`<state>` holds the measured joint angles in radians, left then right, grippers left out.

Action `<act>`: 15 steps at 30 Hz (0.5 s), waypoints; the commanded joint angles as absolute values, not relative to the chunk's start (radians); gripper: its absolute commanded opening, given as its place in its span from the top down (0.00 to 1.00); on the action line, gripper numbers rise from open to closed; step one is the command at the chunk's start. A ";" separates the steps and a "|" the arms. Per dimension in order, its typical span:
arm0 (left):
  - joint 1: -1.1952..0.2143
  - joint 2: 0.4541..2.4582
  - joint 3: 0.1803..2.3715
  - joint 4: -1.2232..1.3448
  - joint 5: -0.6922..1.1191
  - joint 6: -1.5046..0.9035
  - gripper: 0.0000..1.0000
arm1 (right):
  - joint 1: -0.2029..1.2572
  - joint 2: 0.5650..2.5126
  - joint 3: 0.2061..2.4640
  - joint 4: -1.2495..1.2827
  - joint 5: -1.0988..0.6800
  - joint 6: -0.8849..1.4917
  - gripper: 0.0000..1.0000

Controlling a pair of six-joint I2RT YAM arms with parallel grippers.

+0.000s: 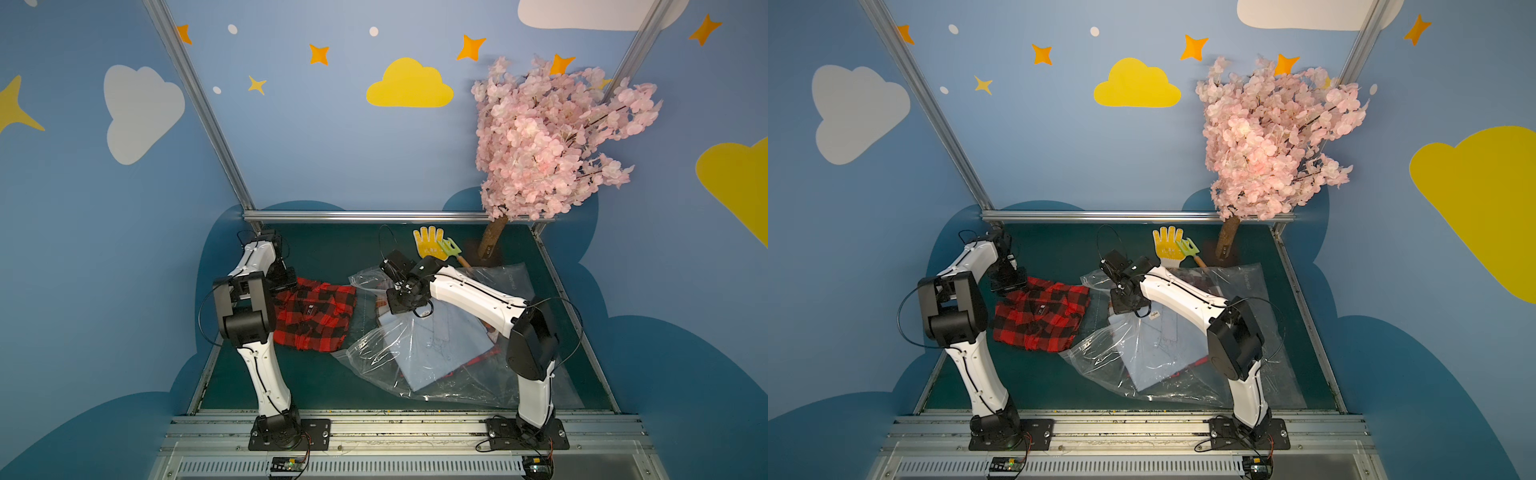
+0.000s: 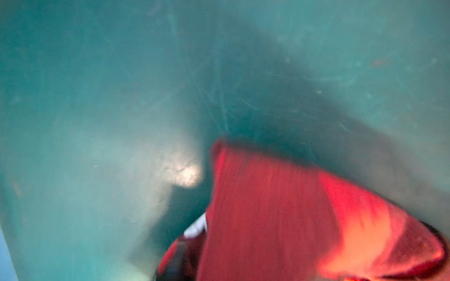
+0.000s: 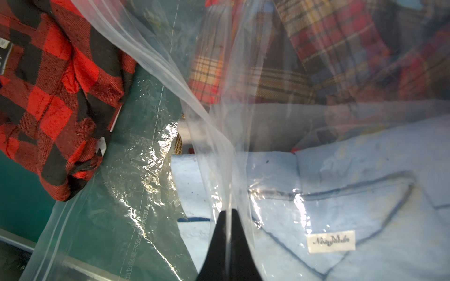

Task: Take the shirt out of the vacuum bag
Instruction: Take out the shirt from the vacuum bag.

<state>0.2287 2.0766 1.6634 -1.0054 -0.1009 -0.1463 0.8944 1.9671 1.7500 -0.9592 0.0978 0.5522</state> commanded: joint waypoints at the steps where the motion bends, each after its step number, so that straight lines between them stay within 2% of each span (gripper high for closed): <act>1: 0.233 1.951 1.640 -1.010 -0.103 -0.187 0.05 | 0.884 1.933 1.732 -1.020 0.136 0.542 1.00; 2: 0.230 1.916 1.634 -1.010 -0.097 -0.191 0.00 | 0.882 1.930 1.733 -1.021 0.136 0.544 1.00; 8: 0.158 1.682 1.530 -1.017 -0.051 -0.209 0.00 | 0.879 1.921 1.734 -1.018 0.141 0.538 1.00; 15: 0.032 1.548 1.285 -1.002 -0.094 -0.260 0.00 | 0.876 1.915 1.733 -1.015 0.135 0.529 1.00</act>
